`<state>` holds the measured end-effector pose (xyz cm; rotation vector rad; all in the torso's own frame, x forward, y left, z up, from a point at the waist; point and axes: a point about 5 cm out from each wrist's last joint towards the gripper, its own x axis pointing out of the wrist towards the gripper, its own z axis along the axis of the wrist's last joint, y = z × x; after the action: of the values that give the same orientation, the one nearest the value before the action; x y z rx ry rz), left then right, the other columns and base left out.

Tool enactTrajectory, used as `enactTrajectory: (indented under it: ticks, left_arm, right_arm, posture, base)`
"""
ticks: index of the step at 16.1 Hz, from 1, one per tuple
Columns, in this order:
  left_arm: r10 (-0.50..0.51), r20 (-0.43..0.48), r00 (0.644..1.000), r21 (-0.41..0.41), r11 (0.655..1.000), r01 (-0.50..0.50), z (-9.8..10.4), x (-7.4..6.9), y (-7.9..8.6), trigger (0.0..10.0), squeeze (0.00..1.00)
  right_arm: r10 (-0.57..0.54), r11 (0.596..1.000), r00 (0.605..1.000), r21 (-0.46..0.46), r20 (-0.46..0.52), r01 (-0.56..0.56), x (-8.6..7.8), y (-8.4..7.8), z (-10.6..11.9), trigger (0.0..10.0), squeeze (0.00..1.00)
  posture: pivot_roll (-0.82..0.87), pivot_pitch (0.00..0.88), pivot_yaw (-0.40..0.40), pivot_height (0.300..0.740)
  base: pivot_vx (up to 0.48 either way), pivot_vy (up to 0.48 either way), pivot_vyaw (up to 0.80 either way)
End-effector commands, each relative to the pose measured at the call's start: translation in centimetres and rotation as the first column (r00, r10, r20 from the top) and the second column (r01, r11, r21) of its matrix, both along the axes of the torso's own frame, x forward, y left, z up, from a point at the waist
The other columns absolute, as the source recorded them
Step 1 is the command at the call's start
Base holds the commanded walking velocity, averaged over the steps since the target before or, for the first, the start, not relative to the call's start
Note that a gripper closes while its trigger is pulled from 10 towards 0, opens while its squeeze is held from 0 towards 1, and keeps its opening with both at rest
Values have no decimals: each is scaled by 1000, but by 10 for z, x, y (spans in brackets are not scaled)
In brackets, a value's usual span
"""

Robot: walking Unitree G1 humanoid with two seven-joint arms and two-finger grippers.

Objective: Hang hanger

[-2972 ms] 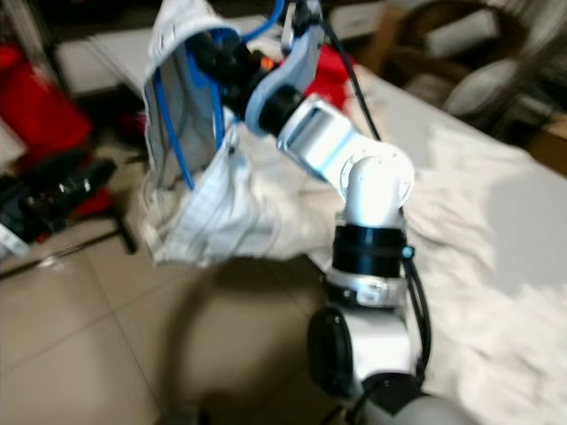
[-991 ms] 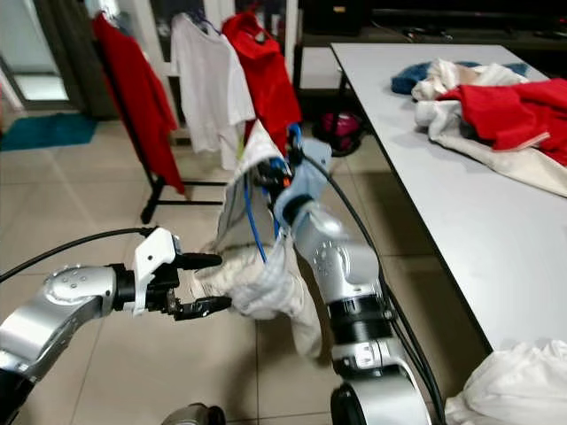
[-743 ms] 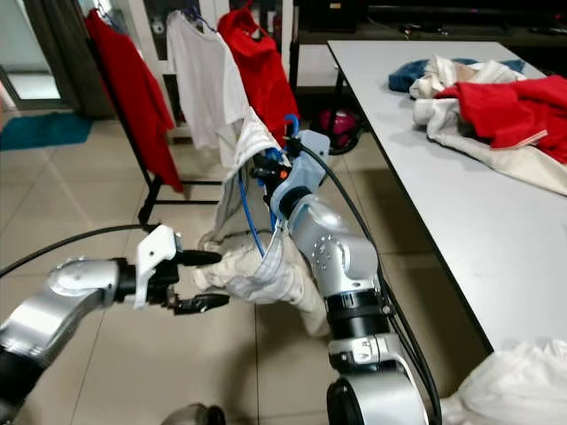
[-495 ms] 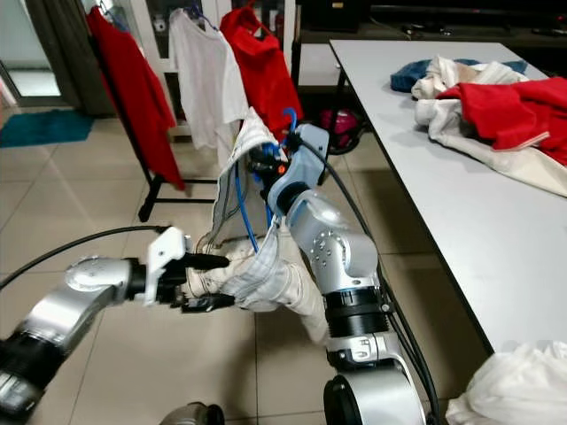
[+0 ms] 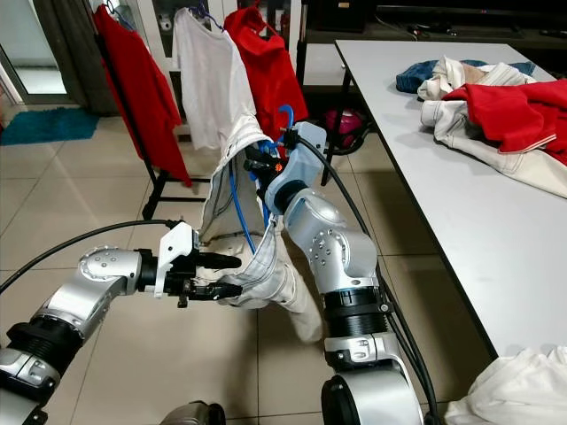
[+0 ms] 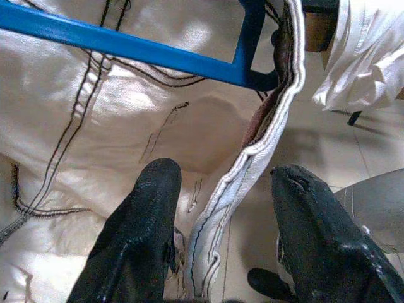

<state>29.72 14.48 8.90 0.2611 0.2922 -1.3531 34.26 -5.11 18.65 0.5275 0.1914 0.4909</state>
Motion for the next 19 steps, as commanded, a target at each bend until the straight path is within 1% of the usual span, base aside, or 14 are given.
enactTrajectory:
  ticks: [1,6,15,17,19]
  left_arm:
    - [-9,15,1000,9,1000,8,3,3,0,0,0]
    - [-9,1,1000,-14,1000,9,0,5,-3,0,0]
    - [-9,-17,1000,-49,999,8,1,8,-7,0,0]
    - [-23,-11,1000,-60,998,22,4,8,-8,0,0]
    - [-44,3,999,-77,996,44,13,6,-7,0,0]
  right_arm:
    - [2,999,997,31,79,-4,0,0,21,10000,0]
    - [18,999,997,26,74,-20,0,1,20,10000,0]
    - [13,1000,997,20,73,-14,1,-1,20,10000,0]
    - [11,1000,997,-4,77,-11,1,-1,19,10000,0]
    - [-4,1000,997,-24,77,6,2,-5,16,10000,0]
  posture:
    - [-103,10,10,740]
    - [-104,0,2,740]
    - [-110,0,6,740]
    - [-110,0,7,740]
    - [-115,0,16,740]
  base:
    - [0,0,0]
    - [0,0,0]
    - [0,0,0]
    - [0,0,0]
    - [0,0,0]
